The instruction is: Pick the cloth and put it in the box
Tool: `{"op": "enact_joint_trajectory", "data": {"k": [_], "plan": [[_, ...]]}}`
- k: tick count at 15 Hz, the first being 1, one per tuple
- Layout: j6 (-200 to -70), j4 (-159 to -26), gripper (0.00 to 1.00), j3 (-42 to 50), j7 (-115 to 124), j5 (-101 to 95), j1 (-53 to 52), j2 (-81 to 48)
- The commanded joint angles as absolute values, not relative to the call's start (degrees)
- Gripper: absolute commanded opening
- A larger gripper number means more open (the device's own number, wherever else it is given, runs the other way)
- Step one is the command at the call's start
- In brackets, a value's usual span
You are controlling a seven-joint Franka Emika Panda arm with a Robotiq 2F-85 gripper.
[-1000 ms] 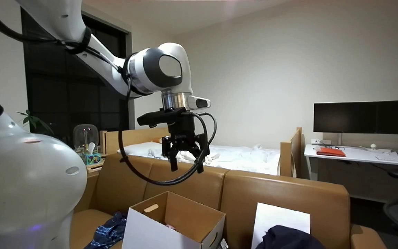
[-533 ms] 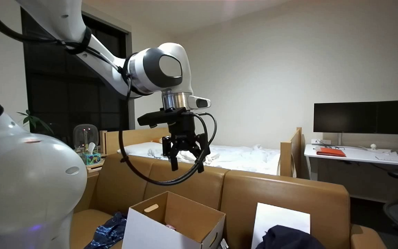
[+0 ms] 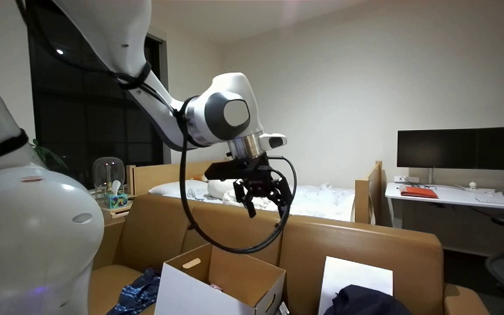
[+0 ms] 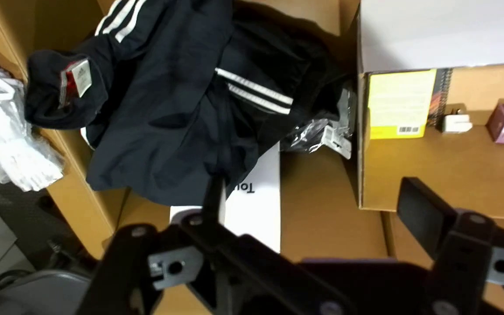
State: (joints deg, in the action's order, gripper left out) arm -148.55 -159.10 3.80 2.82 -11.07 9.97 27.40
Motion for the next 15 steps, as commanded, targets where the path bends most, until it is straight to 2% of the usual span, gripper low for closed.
{"op": "enact_joint_trajectory", "data": {"k": [1,10,15], "plan": [[-152.6,-158.7,1.0,3.1,4.2,-12.6,12.2,24.8],[-153.4,-157.9,1.0,2.9,4.7,-13.2,12.5,23.7],[-161.5,-151.3,1.0,-0.9,13.2,-17.5,18.1,13.9]]}}
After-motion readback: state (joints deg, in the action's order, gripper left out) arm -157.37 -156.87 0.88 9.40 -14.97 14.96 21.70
